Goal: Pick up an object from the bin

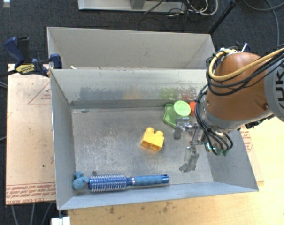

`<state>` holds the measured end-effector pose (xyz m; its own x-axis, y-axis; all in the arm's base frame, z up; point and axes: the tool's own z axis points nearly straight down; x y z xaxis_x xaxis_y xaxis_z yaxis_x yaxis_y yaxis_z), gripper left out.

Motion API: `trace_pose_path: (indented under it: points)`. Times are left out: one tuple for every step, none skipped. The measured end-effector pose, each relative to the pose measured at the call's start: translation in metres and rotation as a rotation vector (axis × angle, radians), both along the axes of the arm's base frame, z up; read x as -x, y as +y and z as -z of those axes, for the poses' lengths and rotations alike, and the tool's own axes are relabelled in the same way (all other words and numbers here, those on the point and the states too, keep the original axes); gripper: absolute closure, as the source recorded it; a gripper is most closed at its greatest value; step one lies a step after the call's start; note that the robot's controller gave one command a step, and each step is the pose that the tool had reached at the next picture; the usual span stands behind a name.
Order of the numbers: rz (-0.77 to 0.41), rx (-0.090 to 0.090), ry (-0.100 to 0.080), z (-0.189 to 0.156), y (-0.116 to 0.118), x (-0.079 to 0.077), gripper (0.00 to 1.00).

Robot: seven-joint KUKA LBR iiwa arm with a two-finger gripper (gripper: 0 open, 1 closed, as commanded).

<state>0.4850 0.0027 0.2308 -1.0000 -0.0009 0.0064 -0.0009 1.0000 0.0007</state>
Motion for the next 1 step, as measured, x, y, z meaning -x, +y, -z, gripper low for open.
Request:
trace_pose_path:
  points:
    - [0.029, -0.001, -0.014, 0.1620, 0.0256, -0.0901, 0.00]
